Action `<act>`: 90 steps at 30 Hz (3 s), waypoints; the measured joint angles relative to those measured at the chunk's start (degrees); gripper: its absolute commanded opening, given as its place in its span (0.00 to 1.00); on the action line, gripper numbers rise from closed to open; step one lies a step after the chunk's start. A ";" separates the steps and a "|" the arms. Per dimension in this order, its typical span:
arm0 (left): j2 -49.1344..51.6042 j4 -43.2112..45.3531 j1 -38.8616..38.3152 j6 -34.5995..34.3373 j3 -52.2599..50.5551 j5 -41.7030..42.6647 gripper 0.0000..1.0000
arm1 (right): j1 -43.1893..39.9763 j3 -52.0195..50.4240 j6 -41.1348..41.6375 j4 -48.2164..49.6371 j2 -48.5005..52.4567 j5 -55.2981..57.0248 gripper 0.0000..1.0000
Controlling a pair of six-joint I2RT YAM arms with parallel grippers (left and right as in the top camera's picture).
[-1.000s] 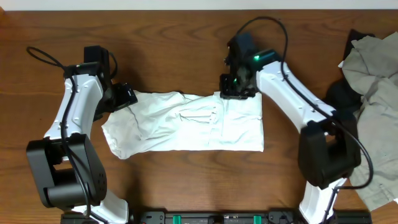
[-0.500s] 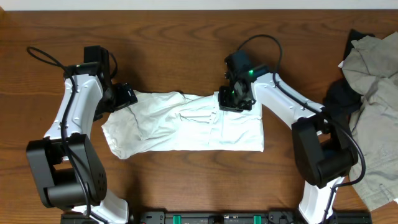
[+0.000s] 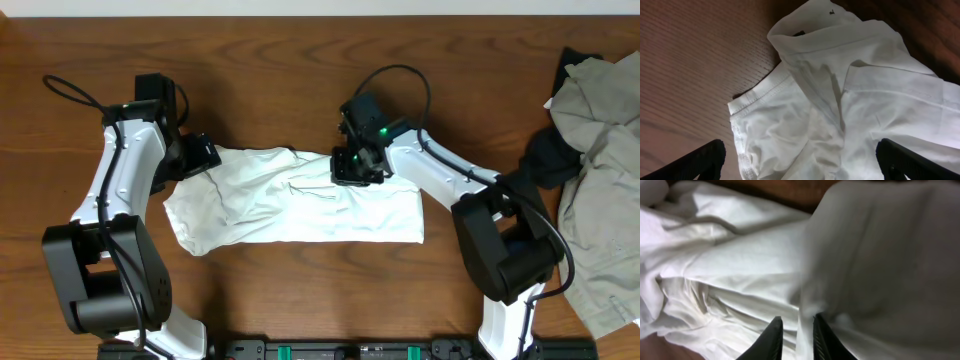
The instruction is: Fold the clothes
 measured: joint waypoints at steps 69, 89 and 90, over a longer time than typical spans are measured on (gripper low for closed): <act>0.00 0.37 0.00 0.85 0.00 -4.31 0.98 | -16.83 7.48 -0.57 -27.69 -22.45 14.38 0.99; 0.00 12.76 0.50 -15.67 -0.20 5.38 0.98 | -19.78 7.48 -1.38 -28.15 -22.45 20.68 0.99; 0.00 13.14 1.07 -14.34 -0.20 5.77 0.98 | -21.29 7.48 -1.88 -28.24 -22.45 20.52 0.99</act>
